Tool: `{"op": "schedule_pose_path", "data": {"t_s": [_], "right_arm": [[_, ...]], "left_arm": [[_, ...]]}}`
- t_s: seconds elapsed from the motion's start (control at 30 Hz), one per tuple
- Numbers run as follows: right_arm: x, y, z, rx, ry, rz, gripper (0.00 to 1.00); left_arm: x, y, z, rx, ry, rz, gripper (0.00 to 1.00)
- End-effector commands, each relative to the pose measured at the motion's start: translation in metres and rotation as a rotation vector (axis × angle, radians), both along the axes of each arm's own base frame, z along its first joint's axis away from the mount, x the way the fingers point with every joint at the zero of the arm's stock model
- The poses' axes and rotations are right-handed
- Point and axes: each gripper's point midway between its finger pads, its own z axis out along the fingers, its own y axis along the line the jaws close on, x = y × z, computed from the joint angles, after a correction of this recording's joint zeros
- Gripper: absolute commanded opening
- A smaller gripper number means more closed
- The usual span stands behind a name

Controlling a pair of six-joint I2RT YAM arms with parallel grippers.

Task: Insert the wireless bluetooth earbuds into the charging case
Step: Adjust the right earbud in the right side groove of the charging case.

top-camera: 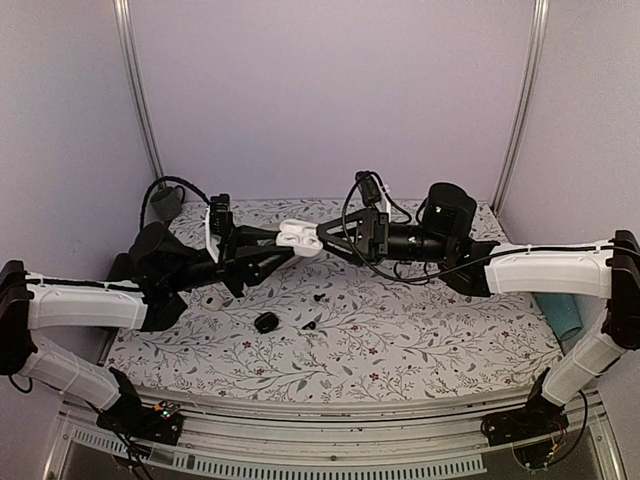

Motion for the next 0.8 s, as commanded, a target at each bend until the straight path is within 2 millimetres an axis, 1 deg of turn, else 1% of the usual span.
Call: {"op": "schedule_pose_path", "data": {"t_s": [0.0, 0.1, 0.3, 0.57, 0.77], "right_arm": [[-0.001, 0.004, 0.016, 0.06, 0.024, 0.065, 0.88], [-0.001, 0.006, 0.013, 0.073, 0.061, 0.101, 0.86], [0.0, 0.014, -0.001, 0.057, 0.121, 0.151, 0.82], [0.005, 0.014, -0.002, 0.093, 0.177, 0.175, 0.81], [0.009, 0.019, -0.006, 0.116, 0.21, 0.212, 0.79]], "left_arm": [[-0.004, 0.005, 0.009, -0.036, -0.141, 0.08, 0.0], [0.002, 0.006, 0.008, -0.049, -0.164, 0.131, 0.0], [0.006, 0.008, 0.01, -0.09, -0.223, 0.194, 0.0], [0.006, 0.006, 0.004, -0.071, -0.278, 0.213, 0.0], [0.012, 0.004, -0.001, -0.047, -0.293, 0.243, 0.0]]}}
